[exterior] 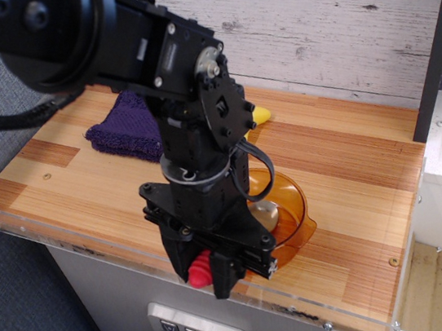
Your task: Pick up the red spoon and place it on the purple cloth
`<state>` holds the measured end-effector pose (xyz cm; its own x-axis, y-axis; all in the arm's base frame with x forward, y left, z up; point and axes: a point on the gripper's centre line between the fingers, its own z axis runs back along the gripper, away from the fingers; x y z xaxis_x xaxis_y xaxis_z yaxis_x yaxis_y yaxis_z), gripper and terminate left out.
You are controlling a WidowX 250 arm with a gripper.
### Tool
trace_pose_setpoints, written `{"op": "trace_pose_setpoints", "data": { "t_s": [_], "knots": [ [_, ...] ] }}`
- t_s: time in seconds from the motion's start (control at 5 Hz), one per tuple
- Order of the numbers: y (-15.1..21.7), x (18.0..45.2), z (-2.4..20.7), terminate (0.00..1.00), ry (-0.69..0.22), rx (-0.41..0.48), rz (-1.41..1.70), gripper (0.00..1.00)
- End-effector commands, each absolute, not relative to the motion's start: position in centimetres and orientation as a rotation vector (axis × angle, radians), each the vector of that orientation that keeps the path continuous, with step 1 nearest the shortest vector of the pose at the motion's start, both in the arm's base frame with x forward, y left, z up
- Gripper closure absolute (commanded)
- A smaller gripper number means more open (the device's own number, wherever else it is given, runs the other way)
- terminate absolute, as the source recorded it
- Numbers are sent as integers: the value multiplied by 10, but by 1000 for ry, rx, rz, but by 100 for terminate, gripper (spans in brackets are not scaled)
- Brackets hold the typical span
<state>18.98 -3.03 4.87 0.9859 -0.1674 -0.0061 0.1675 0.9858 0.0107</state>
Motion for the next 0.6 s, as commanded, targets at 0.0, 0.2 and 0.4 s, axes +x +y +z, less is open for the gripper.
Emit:
{"op": "trace_pose_setpoints", "data": {
  "t_s": [0.0, 0.2, 0.4],
  "knots": [
    [-29, 197, 75, 0, -87, 1, -182, 100],
    [-30, 197, 91, 0, -121, -1, -190, 100],
    [-25, 192, 110, 0, -177, -4, -181, 100]
  ]
}}
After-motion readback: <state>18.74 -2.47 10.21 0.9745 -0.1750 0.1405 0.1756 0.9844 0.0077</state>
